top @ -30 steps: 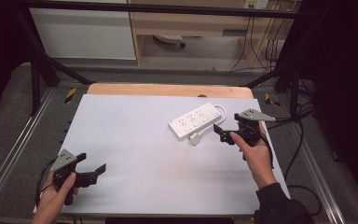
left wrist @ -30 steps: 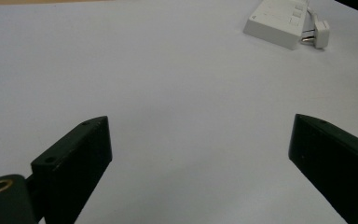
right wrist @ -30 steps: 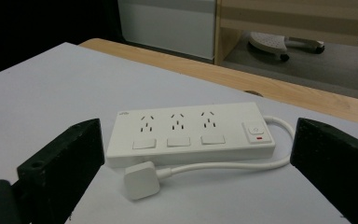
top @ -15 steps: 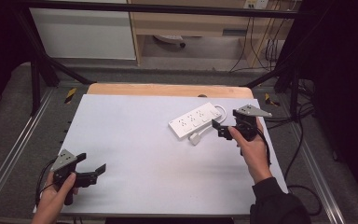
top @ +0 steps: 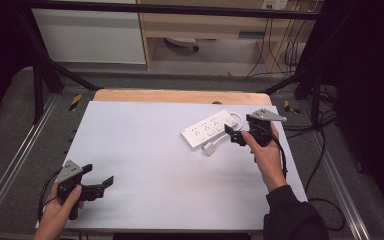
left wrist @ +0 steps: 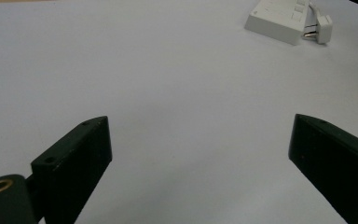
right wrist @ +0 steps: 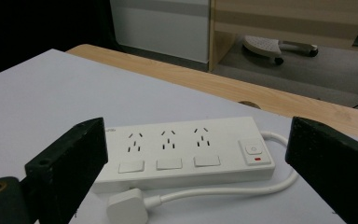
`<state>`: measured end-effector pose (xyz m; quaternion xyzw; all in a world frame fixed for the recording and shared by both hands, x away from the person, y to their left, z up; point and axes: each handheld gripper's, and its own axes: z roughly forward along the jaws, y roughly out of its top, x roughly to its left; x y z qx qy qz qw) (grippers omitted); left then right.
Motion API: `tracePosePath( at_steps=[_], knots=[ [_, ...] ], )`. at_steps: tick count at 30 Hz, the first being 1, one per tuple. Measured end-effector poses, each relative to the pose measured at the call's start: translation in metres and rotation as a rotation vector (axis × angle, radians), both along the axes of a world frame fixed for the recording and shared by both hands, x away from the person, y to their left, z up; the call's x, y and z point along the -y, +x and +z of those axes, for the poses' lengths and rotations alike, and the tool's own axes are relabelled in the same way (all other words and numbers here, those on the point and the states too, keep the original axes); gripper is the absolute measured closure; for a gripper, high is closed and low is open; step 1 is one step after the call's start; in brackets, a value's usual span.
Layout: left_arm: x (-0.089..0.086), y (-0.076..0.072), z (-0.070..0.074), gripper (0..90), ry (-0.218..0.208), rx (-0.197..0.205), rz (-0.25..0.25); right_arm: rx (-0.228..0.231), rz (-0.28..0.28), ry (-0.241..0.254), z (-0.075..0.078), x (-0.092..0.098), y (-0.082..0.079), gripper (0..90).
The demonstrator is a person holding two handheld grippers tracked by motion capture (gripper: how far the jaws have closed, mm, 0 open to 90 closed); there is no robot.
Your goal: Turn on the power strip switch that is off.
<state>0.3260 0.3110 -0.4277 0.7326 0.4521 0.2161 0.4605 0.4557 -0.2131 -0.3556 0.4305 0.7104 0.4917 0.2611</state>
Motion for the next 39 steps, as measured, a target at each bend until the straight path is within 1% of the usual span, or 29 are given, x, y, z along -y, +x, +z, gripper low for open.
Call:
tracePosePath(
  at_steps=[9,18,20,21,27,29,31,38,39],
  knots=[
    [0.000,0.000,-0.001,6.0,0.004,-0.004,-0.003,-0.001,-0.011,0.004,-0.001,-0.004,0.007,5.8],
    [0.000,0.000,-0.001,6.0,0.004,-0.007,-0.003,-0.024,-0.008,-0.011,-0.005,-0.008,0.014,6.9],
    [0.000,0.000,-0.001,6.0,0.004,-0.008,-0.004,-0.027,-0.007,-0.009,-0.005,-0.010,0.015,8.1],
    [0.000,0.000,-0.001,6.0,0.004,-0.008,-0.004,-0.031,-0.005,-0.011,-0.006,-0.011,0.016,10.8],
    [0.000,0.001,-0.002,6.0,0.005,-0.010,-0.005,-0.046,0.004,-0.016,-0.011,-0.015,0.019,13.0],
    [0.000,0.001,-0.002,6.0,0.005,-0.010,-0.005,-0.049,0.002,-0.013,-0.011,-0.016,0.019,12.9],
    [0.000,0.001,-0.002,6.0,0.005,-0.010,-0.006,-0.051,0.000,-0.006,-0.012,-0.017,0.022,11.0],
    [-0.001,0.001,-0.002,6.0,0.007,-0.012,-0.006,-0.063,-0.011,-0.004,-0.015,-0.021,0.026,8.8],
    [-0.001,0.001,-0.002,6.0,0.006,-0.012,-0.006,-0.056,-0.015,-0.003,-0.017,-0.022,0.028,9.0]
  ],
)
